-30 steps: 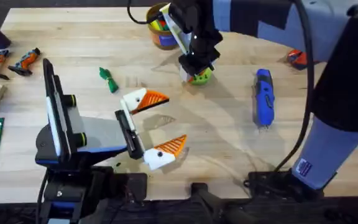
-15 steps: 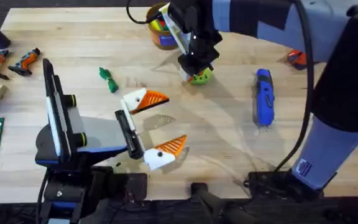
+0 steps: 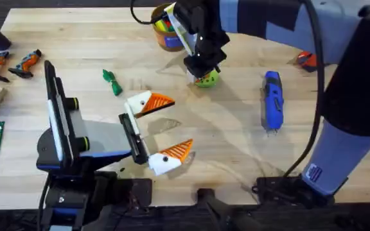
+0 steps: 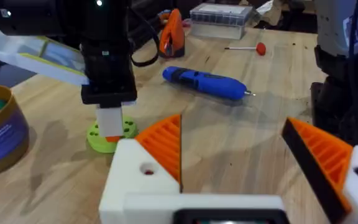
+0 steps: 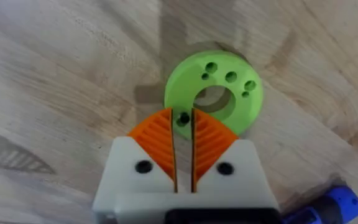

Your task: Pick up the gripper from the table and insert it into the empty holder that is missing its gripper. Then pick up a screw, insert it into the mounting hole, and use the screwdriver to tighten it. Finally, clean up the table by picking up the vegetable and placing it into the bucket.

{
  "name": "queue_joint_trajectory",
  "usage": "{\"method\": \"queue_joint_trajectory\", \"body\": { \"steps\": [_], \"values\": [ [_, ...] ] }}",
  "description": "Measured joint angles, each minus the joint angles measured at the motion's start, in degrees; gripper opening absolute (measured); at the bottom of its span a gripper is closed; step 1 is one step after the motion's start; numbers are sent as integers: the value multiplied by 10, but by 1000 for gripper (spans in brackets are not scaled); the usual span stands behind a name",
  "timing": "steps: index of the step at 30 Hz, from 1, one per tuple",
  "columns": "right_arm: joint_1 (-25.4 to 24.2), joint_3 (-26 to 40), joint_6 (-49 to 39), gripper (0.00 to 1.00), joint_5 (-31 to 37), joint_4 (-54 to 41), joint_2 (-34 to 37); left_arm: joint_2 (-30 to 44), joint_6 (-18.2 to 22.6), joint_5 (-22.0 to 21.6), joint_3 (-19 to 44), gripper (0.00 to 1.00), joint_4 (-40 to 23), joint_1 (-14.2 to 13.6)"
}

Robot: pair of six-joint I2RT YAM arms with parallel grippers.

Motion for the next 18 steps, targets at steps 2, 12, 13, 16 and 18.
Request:
{"method": "queue_joint_trajectory", "body": {
  "steps": [2,12,13,16,18],
  "values": [
    [0,0,0,139,0,2,0,0,0,0,0,985,0,0],
    [0,0,1,106,0,0,0,0,0,0,0,985,0,0],
    [0,0,1,105,0,-1,0,0,0,0,0,985,0,0],
    [0,0,1,103,0,-2,0,0,0,0,0,985,0,0],
    [0,0,1,98,0,-2,0,0,0,0,0,985,0,0]
  ]
}}
